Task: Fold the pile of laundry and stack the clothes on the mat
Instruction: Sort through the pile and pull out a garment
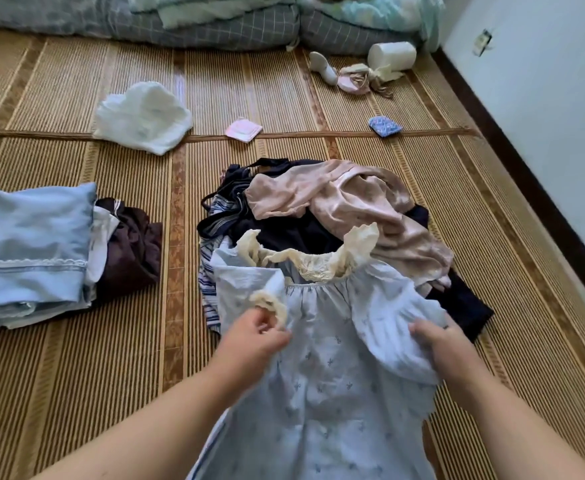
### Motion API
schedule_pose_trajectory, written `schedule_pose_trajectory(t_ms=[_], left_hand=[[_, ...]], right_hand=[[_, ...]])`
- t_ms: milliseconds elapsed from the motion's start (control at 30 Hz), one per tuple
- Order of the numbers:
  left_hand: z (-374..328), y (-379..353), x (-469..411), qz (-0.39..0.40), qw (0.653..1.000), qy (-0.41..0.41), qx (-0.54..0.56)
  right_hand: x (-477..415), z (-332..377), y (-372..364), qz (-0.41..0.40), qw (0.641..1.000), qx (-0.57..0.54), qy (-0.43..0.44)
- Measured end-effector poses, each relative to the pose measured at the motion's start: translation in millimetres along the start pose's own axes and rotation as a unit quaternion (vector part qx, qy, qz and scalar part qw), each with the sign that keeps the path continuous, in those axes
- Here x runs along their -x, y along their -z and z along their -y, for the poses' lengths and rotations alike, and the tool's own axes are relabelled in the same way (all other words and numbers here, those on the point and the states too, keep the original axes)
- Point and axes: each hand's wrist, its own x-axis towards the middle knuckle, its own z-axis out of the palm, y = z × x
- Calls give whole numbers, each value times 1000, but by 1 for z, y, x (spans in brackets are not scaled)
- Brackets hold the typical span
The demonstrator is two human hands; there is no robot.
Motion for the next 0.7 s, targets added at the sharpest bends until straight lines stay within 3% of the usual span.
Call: schedule_pose_trajectory(t_ms=[100,167,267,333,500,600,667,700], left_hand=[[11,-18,-7,96,994,5,-43],[19,-18,-9,102,991,13,-83],[31,-8,-8,61,993,32,-97],[38,3,-8,40,992,40,-113],[47,24,-13,10,990,48,-129],[49,29,-13,-5,993,42,-109],[50,31,-13,-17,994,41,-104],[52,32,-12,-22,994,42,-102]], right_hand=[[4,-2,-4,26,990,136,-2],[6,-3,1,-11,968,249,13],[10,-5,16,-121,882,450,75],[16,-2,22,-177,841,503,94],[31,19,-12,-46,908,416,16],[45,30,-65,138,968,208,-37],[45,29,-97,286,949,53,-125],[39,24,-108,305,943,28,-133]])
